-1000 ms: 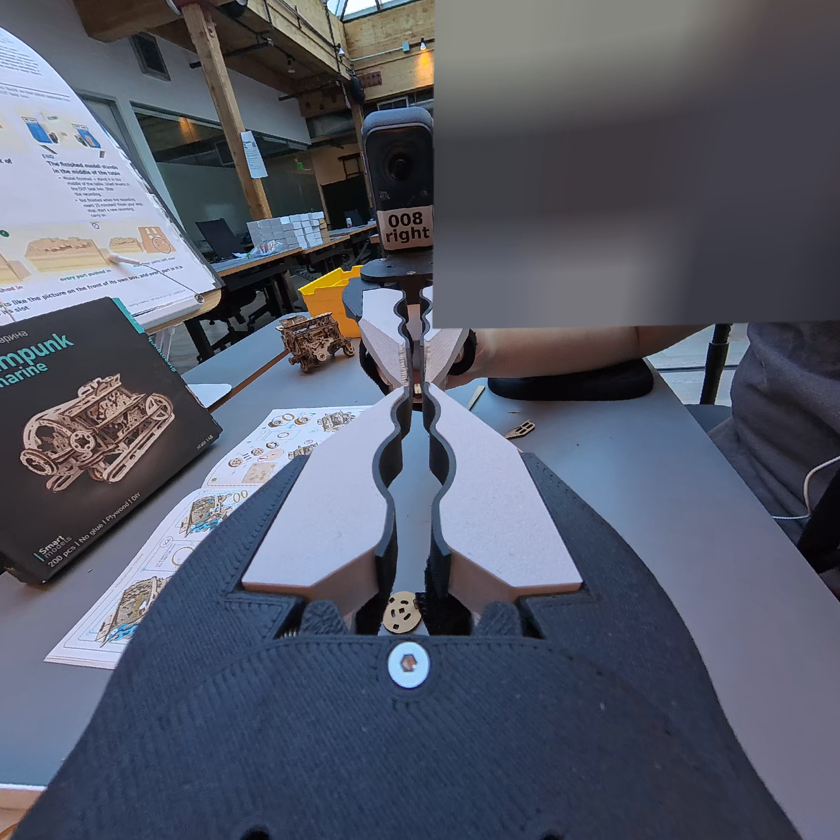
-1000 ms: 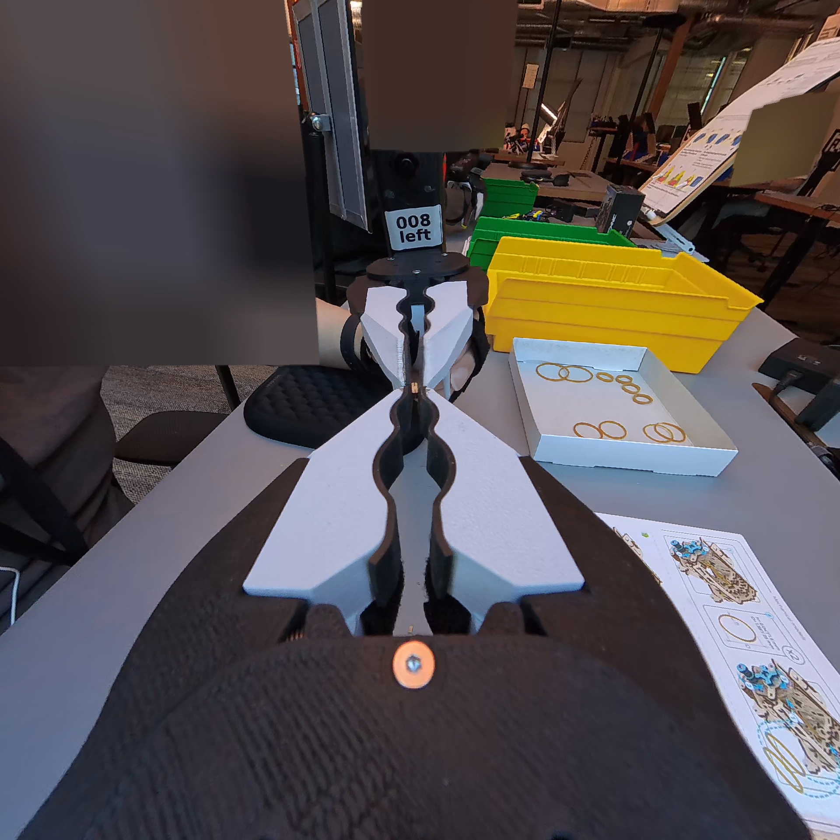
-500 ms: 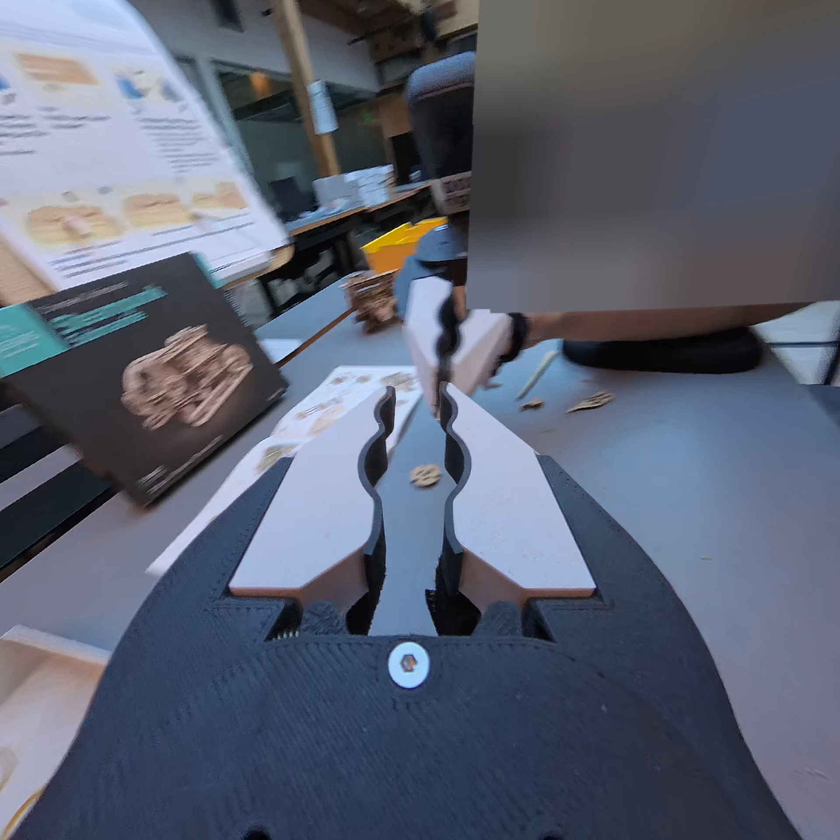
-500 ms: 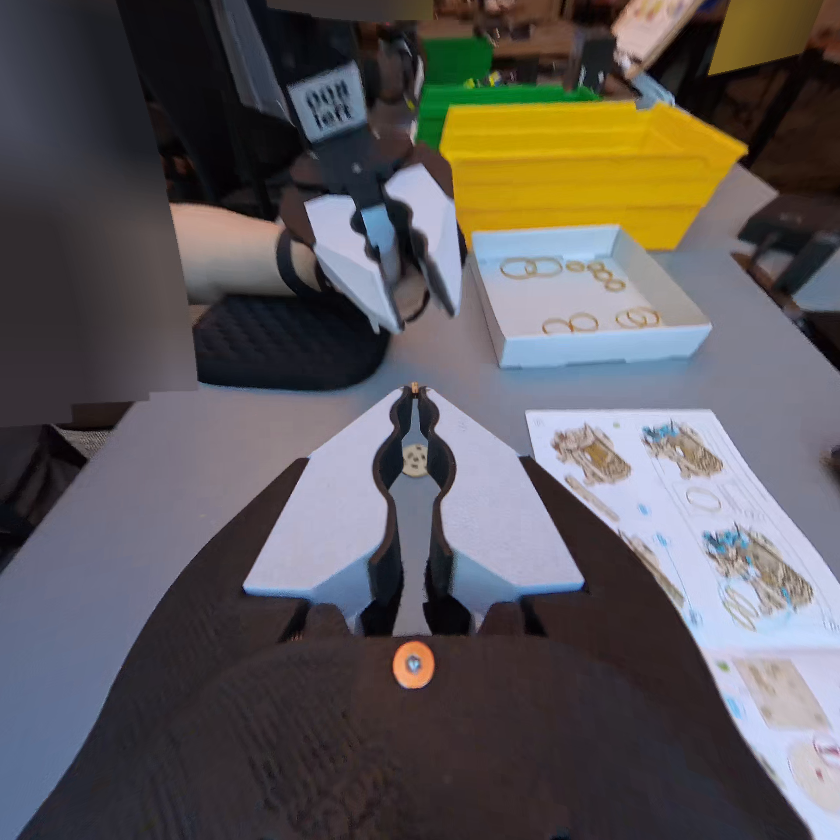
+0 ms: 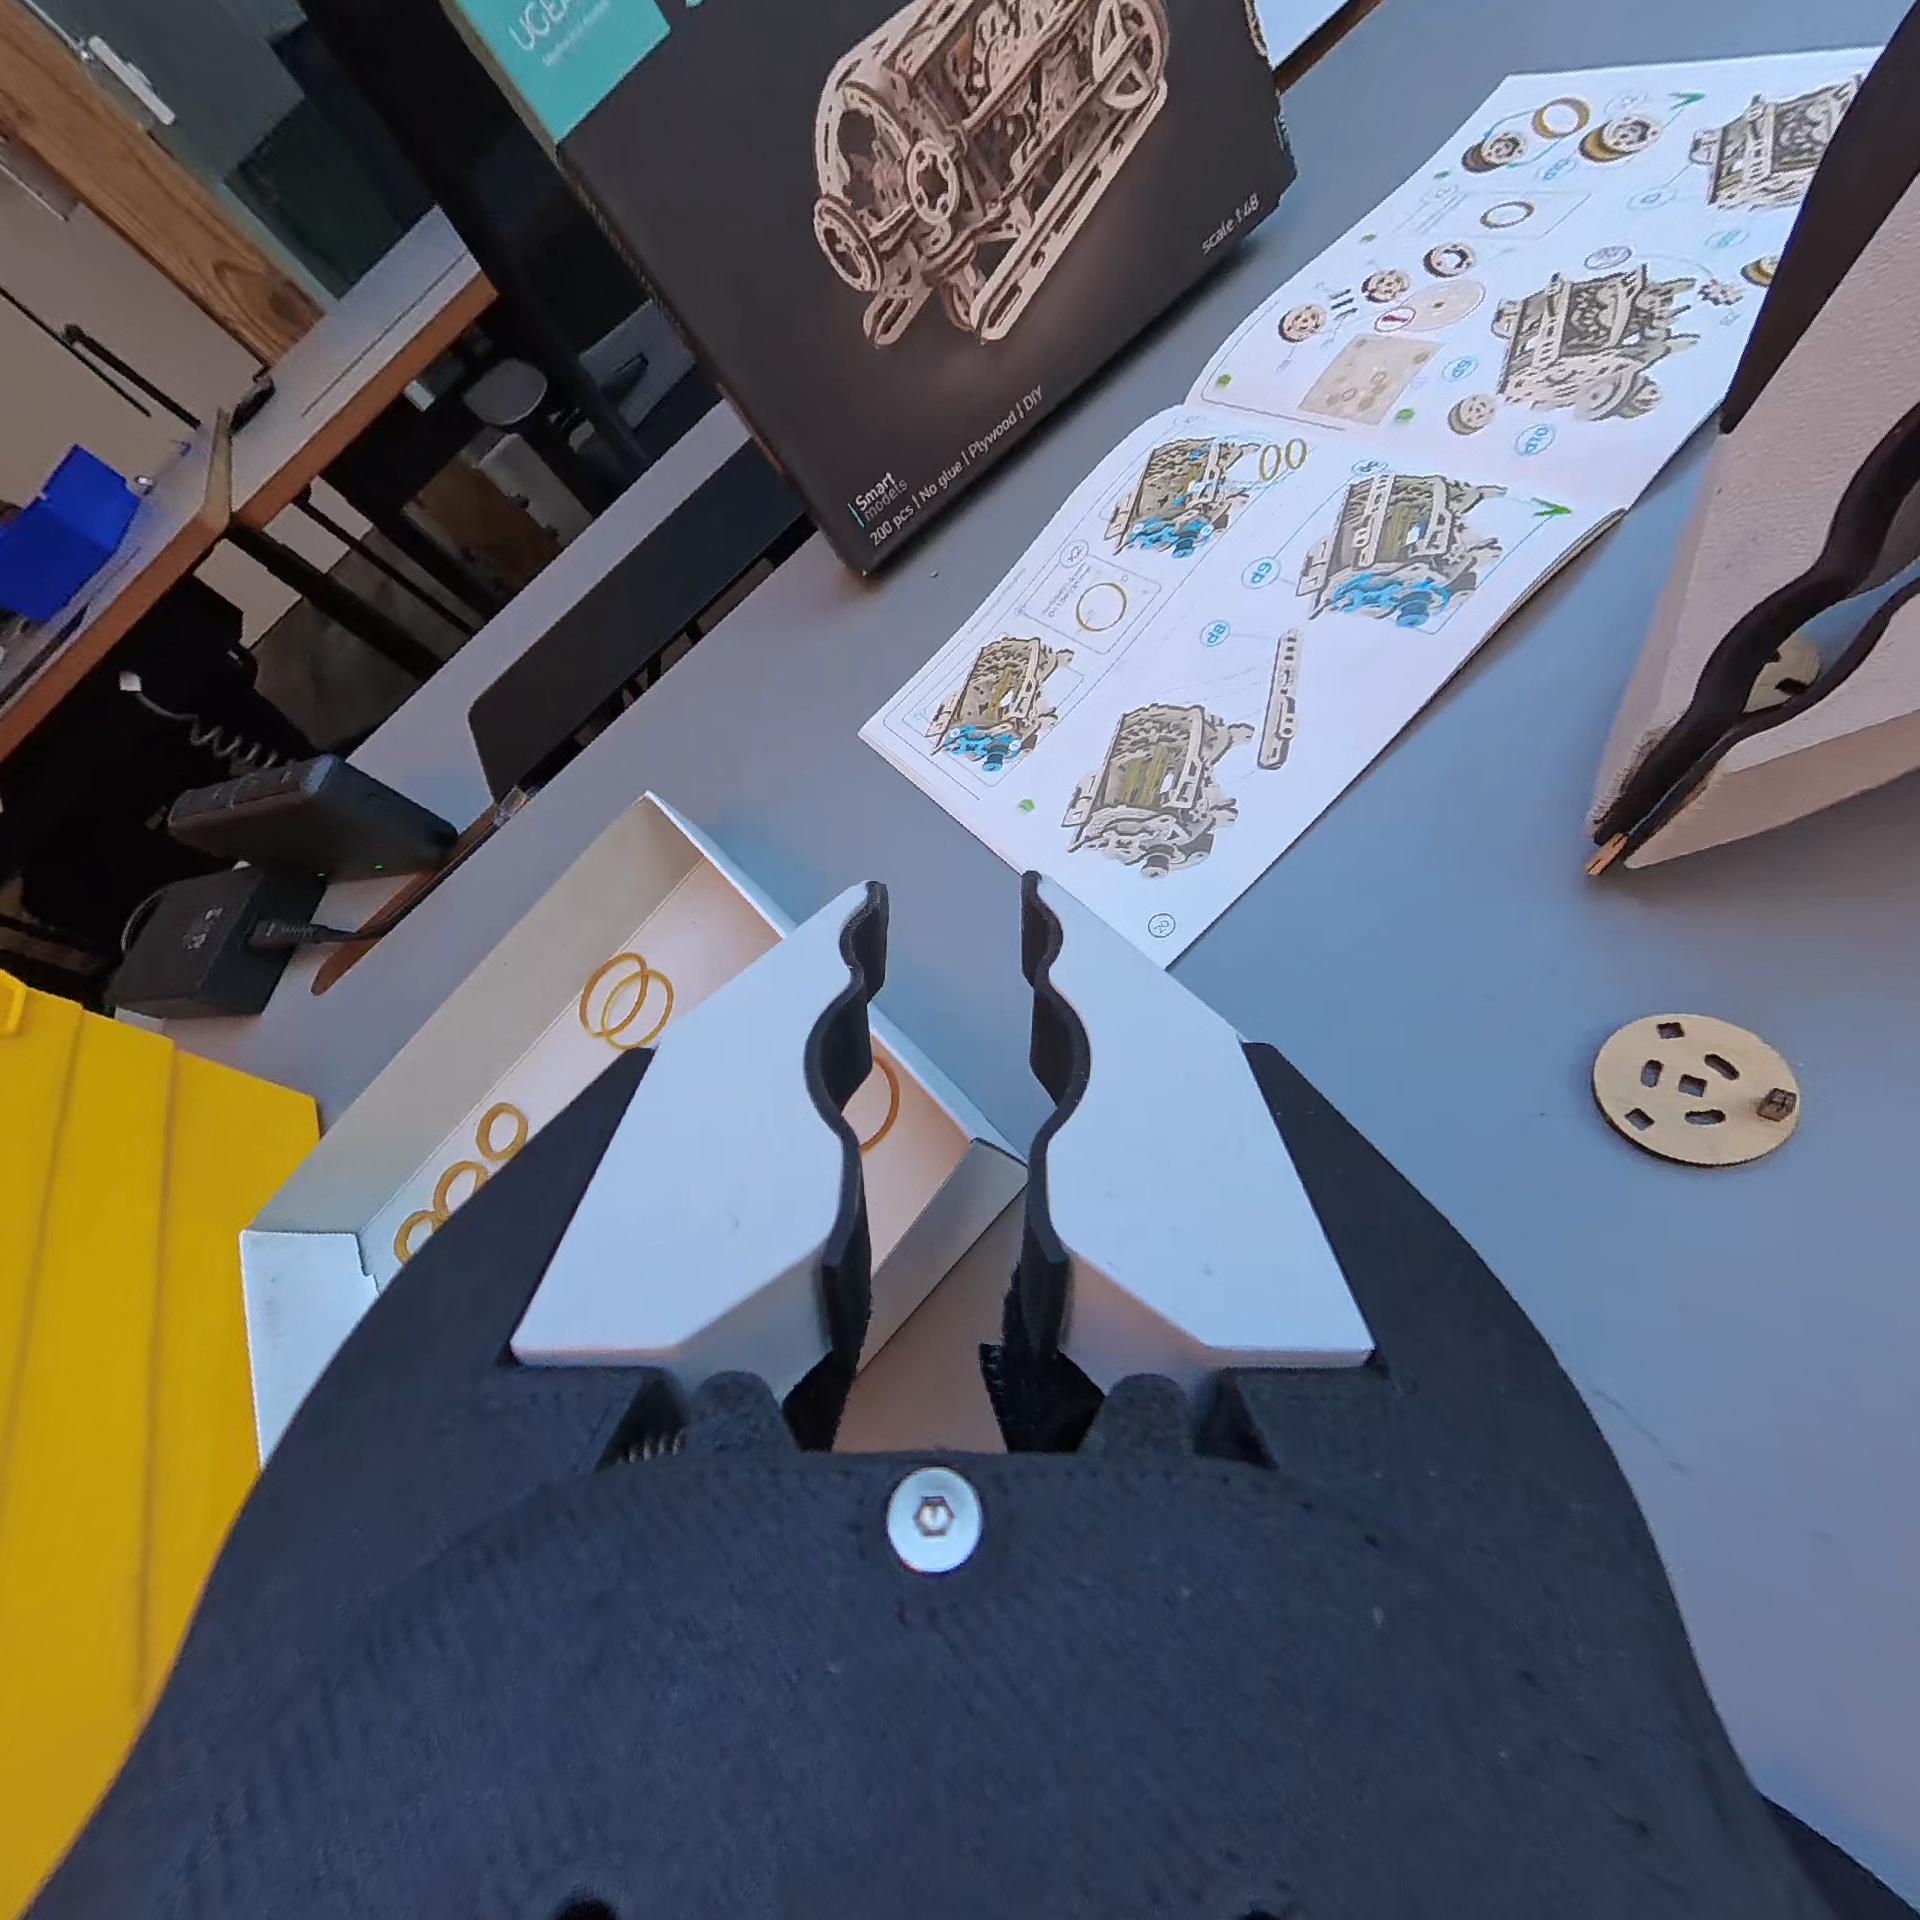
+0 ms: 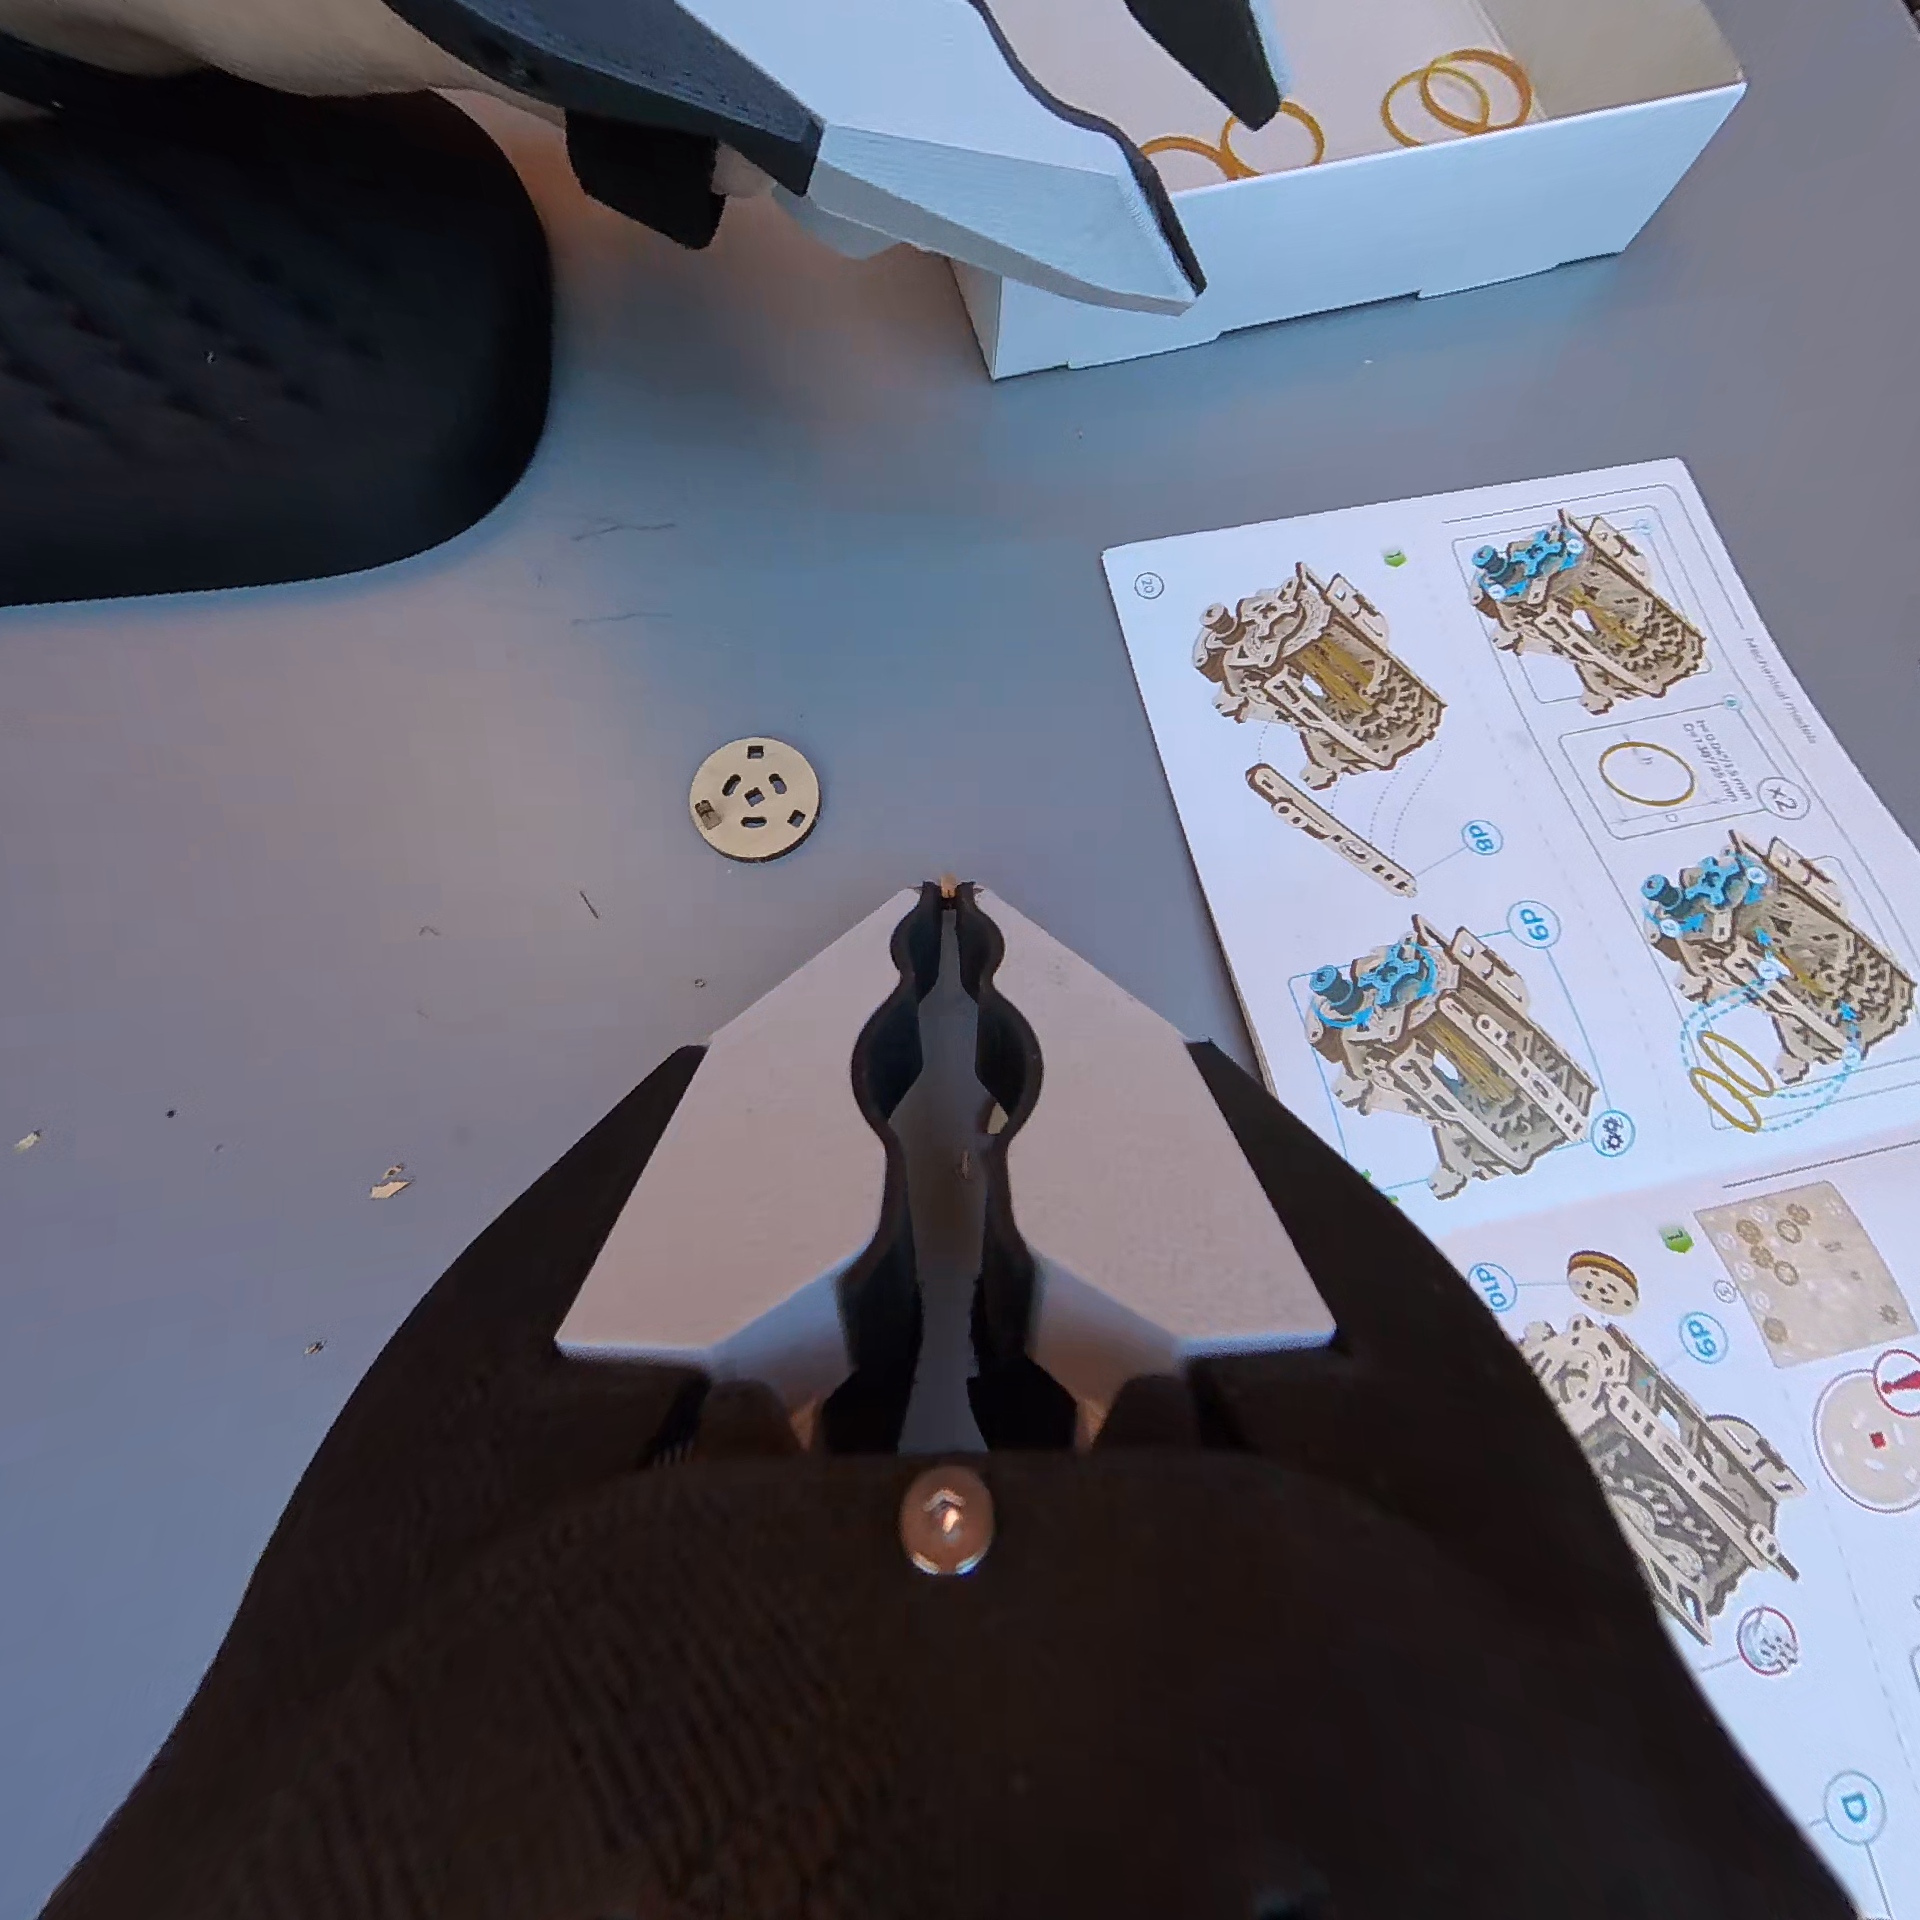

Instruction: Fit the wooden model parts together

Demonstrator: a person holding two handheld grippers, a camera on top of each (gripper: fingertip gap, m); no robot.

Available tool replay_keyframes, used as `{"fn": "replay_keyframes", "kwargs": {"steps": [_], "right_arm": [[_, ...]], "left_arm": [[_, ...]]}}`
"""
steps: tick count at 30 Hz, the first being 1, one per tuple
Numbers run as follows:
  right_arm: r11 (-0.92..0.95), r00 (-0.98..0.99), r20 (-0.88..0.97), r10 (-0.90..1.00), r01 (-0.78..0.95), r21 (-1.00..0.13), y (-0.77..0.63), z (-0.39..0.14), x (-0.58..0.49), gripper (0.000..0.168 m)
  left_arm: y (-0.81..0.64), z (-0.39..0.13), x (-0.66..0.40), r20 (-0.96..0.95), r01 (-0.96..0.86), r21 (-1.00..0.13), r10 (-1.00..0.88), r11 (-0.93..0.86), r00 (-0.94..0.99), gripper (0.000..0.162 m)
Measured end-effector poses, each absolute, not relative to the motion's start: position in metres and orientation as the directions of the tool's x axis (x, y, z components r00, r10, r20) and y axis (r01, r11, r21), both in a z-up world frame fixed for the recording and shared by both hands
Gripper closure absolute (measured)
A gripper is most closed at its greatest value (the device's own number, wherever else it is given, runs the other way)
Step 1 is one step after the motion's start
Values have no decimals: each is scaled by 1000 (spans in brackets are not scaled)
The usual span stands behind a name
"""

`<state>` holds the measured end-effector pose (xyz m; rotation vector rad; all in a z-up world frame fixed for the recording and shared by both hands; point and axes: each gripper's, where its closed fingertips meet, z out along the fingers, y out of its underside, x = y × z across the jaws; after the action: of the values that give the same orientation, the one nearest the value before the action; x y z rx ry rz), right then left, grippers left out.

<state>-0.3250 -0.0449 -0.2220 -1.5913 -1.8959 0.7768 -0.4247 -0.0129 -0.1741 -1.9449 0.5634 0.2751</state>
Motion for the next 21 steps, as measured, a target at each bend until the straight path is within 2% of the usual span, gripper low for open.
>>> {"fn": "replay_keyframes", "kwargs": {"steps": [13, 17, 21], "right_arm": [[138, -140, 59, 988, 667, -732, -46, -227, -335, 166], [128, -113, 71, 991, 666, -735, -42, -223, -332, 149], [87, -42, 78, 996, 605, -791, -44, -197, -323, 141]], "left_arm": [[-12, -182, -426, -394, -477, -792, -277, -381, 876, 140], [-13, -188, -423, -385, -480, -782, -298, -398, 874, 136], [-12, -179, -415, -341, -449, -810, -320, -376, 884, 135]]}}
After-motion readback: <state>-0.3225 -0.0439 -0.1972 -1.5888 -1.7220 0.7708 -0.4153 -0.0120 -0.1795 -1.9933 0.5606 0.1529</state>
